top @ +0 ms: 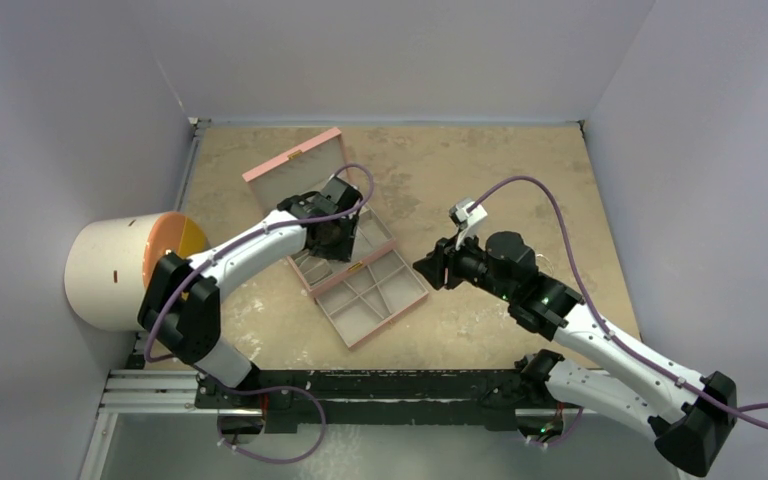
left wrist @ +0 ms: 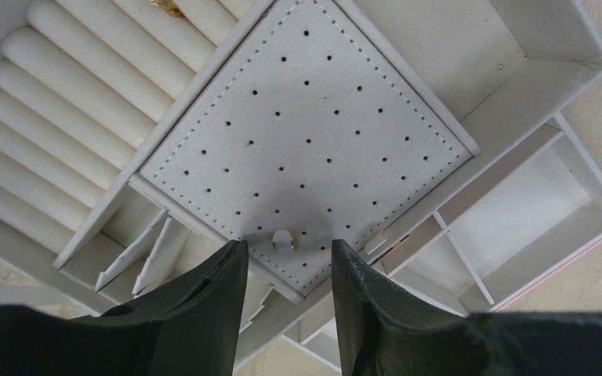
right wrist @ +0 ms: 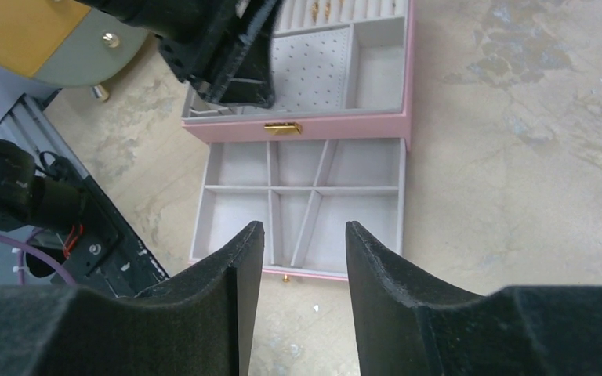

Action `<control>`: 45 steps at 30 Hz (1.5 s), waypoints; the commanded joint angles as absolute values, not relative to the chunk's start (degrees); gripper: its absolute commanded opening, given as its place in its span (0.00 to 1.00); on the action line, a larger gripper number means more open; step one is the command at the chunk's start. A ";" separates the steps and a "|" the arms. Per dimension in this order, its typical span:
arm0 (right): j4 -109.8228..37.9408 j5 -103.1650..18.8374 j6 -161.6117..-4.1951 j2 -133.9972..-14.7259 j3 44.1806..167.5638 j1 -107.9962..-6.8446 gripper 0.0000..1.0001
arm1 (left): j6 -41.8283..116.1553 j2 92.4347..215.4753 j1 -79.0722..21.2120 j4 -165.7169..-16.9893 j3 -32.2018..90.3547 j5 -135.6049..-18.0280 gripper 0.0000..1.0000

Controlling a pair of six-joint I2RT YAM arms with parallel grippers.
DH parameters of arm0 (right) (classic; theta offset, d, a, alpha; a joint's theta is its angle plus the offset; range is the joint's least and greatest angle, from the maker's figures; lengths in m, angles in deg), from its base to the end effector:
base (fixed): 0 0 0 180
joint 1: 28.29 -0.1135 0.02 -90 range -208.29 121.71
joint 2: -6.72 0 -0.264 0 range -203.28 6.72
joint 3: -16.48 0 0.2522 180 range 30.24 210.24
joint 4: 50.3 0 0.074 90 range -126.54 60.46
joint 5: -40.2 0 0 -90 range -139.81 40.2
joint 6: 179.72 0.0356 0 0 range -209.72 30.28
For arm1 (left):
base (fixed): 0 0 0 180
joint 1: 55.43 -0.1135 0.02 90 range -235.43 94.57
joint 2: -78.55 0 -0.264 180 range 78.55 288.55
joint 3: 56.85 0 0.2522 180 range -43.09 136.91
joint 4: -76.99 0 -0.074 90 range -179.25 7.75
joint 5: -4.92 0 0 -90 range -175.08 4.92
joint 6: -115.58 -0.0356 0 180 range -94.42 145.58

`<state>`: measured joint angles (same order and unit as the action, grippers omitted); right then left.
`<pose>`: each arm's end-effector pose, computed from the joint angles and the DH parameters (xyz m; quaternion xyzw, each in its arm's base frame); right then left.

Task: Organize the mixed jewelry

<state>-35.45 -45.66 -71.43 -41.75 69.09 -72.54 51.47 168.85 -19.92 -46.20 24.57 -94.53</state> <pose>0.1444 0.1443 0.3090 -0.1953 0.7447 0.3547 0.5306 0.2602 -0.1785 0.2391 0.0644 0.9723 -0.0379 0.2215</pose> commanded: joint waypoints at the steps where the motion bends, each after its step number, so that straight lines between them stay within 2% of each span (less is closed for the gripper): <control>1: -32.10 -51.18 -68.67 -41.92 69.99 -72.48 0.47 | 50.75 163.91 -19.92 -45.48 26.20 -95.97 0.43; 7: -25.61 -61.98 -66.27 -45.63 71.85 -72.09 0.52 | 49.44 158.16 -19.93 -48.12 25.70 -93.61 0.44; 17: -20.28 -72.23 -56.05 -50.39 69.05 -63.50 0.52 | 49.90 144.69 -19.97 -56.62 18.46 -89.38 0.44; 22: -19.32 -76.84 -51.75 -51.20 67.16 -60.05 0.50 | 51.51 138.64 -19.92 -62.68 13.72 -82.10 0.44; 28: -18.38 -79.74 -47.43 -54.29 66.14 -56.89 0.45 | 52.70 133.10 -19.93 -67.92 10.11 -74.06 0.42; 45: -19.14 -77.67 -35.24 -64.36 65.12 -53.41 0.28 | 51.34 130.49 -19.92 -66.84 7.33 -74.45 0.41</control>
<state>-18.84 -77.22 -39.48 -63.02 65.50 -54.01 51.93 131.26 -19.94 -64.78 7.58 -75.19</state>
